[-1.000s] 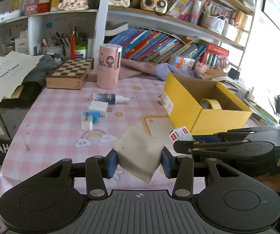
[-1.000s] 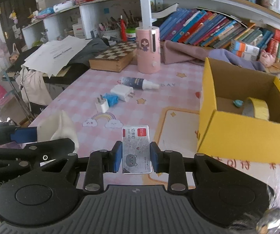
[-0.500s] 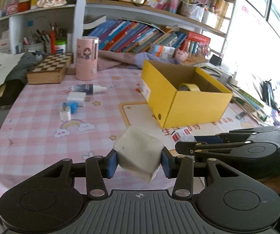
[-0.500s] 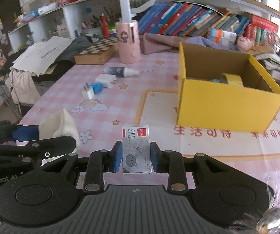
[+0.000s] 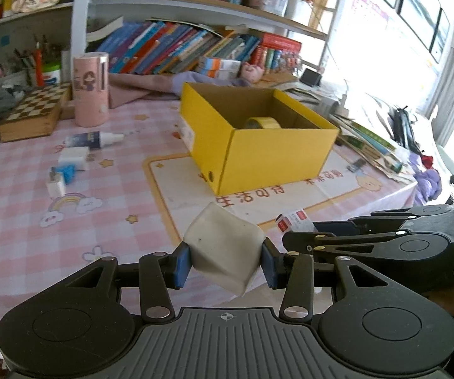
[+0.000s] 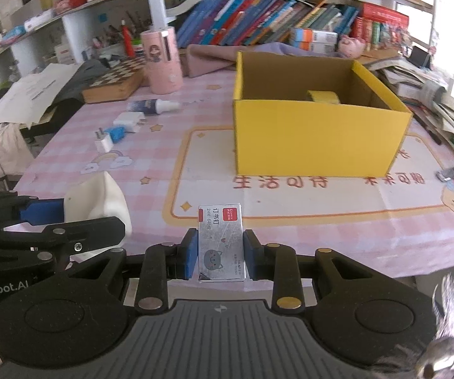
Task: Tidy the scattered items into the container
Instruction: 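Carry eraser in left tool while right tool carries card packet toward the yellow box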
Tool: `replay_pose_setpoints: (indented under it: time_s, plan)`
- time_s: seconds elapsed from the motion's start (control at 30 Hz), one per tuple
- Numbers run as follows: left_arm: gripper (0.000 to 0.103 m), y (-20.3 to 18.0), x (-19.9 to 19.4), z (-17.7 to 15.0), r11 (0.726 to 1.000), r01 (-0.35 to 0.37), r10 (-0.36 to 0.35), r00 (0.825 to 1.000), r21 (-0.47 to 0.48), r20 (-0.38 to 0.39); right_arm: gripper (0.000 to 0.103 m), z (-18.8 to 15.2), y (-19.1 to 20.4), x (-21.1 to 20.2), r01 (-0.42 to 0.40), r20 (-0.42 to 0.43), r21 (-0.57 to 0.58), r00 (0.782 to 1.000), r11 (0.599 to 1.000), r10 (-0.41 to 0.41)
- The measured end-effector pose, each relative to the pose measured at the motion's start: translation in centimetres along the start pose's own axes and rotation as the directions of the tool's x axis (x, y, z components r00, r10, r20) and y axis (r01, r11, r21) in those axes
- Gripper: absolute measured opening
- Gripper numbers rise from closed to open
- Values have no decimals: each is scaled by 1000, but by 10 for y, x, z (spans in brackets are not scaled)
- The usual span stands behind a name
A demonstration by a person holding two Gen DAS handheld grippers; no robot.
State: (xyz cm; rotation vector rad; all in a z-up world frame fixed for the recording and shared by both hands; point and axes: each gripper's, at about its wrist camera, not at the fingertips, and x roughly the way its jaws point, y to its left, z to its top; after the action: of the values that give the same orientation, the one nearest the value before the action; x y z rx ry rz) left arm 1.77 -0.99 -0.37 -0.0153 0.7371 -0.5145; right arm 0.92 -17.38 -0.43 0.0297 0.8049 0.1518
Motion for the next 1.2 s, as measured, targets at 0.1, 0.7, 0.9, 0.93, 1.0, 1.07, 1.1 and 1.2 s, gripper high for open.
replay_pose_setpoints:
  time_s: [0.1, 0.7, 0.9, 0.93, 1.0, 1.07, 1.1, 1.2]
  plan:
    - [44, -5, 3, 0, 1000, 19, -19, 1000, 13, -4, 28, -2, -5, -4, 20, 1, 12, 1000, 1000, -20]
    - [44, -34, 24, 13, 992, 97, -96, 995, 81, -16, 28, -6, -38, -17, 95, 13, 84, 995, 992, -96]
    - [44, -40, 32, 18, 989, 113, -112, 993, 90, -22, 28, -4, -49, -17, 110, 11, 99, 994, 989, -112]
    - [44, -41, 34, 19, 989, 115, -114, 993, 92, -23, 28, -4, -50, -16, 112, 11, 101, 993, 989, -114]
    - [44, -42, 36, 20, 989, 119, -117, 993, 94, -25, 28, -3, -54, -15, 115, 9, 103, 993, 988, -117]
    - [44, -44, 40, 23, 988, 122, -120, 992, 96, -27, 28, -2, -57, -14, 118, 6, 105, 993, 987, -120]
    - [44, -45, 42, 24, 988, 124, -122, 992, 97, -28, 28, -1, -58, -14, 120, 5, 105, 993, 987, -121]
    - [44, -49, 47, 27, 986, 130, -127, 991, 103, -29, 28, 0, -63, -12, 124, 4, 108, 992, 986, -125]
